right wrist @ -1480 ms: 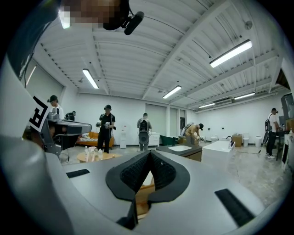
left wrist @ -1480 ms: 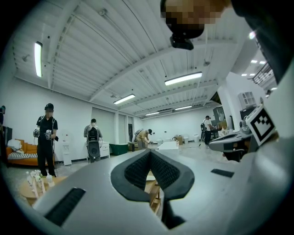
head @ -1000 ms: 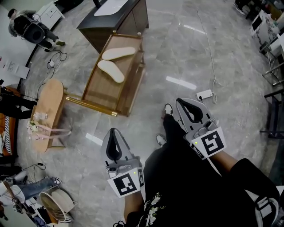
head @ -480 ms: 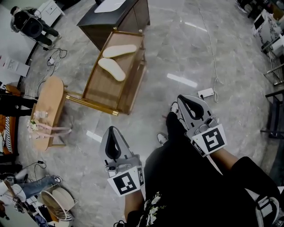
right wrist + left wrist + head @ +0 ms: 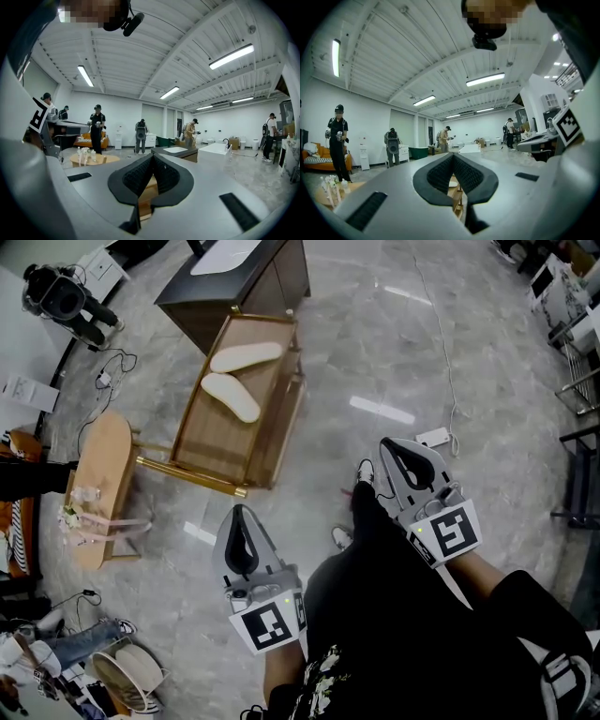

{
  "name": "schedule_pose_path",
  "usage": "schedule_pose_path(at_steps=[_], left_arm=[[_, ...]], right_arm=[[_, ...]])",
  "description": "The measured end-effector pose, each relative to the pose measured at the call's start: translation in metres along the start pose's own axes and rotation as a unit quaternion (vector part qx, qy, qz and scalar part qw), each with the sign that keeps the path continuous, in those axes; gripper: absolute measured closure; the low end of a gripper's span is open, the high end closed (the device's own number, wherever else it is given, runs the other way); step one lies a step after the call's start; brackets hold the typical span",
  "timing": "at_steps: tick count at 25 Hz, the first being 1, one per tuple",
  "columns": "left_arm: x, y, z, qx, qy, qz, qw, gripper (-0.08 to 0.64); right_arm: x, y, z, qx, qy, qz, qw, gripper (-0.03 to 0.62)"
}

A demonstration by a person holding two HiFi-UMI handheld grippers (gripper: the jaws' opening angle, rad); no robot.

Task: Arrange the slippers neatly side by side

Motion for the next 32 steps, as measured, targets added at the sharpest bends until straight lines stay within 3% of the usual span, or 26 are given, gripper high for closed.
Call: schedule_pose_path(at_steps=[15,32], left_arm=[[0.064,0.002,0.009,0.000,0.001,-0.001,1.0000,0.563],[0.132,0.005,0.023,0.005,-0.013,0.067,0.9976,0.563]], right_arm=[[0.050,-0.037,0.001,-0.008,0.005,0.004,1.000,0.595],[0.144,-0.071,0.018,-0.009,-0.039,0.075,0.996,0.595]])
Point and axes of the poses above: the fingertips, and each gripper's own axes: x forward along the fingers, y to its left, z out of its top, the point moved 9 cm from there along -x, backward along the fingers, and after that the axes turned 14 degrees about -x, right-handed, at the moved point
